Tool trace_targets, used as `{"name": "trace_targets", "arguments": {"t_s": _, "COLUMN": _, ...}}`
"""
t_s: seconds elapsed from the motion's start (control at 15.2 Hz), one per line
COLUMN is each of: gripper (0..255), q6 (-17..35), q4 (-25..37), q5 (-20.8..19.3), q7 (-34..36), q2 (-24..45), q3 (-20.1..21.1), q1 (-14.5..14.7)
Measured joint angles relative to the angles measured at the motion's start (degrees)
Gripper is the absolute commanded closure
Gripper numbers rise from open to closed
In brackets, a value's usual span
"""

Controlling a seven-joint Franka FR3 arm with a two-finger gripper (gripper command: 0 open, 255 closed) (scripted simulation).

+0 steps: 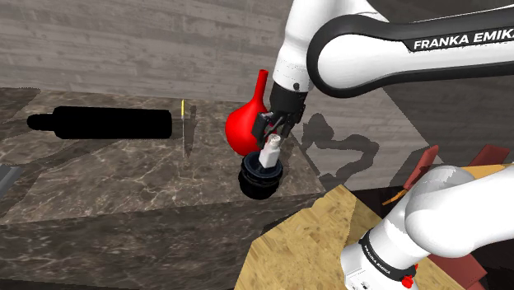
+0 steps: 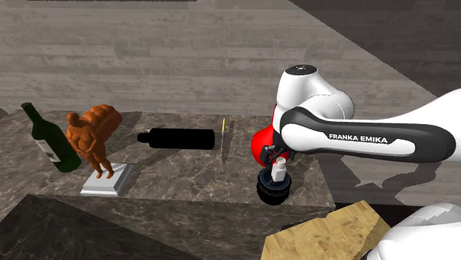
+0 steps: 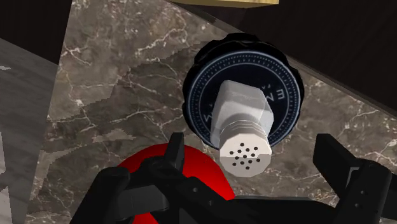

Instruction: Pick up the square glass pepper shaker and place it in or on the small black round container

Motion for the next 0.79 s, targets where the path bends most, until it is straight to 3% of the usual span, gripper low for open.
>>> {"name": "trace_targets", "arguments": {"t_s": 0.4, "gripper": 0, "q6": -6.6, "q4": 5.2, "q5": -0.4, "q7": -0.1, "q2": -1.6, "q3": -1.0, "q1": 0.0}}
{"name": "trace_targets", "arguments": {"t_s": 0.79, "gripper": 0, "q6": -7.7, "q4": 6.1, "q5": -0.5, "q7": 0.0, "q2": -1.6, "q3": -1.1, "q1": 0.0}}
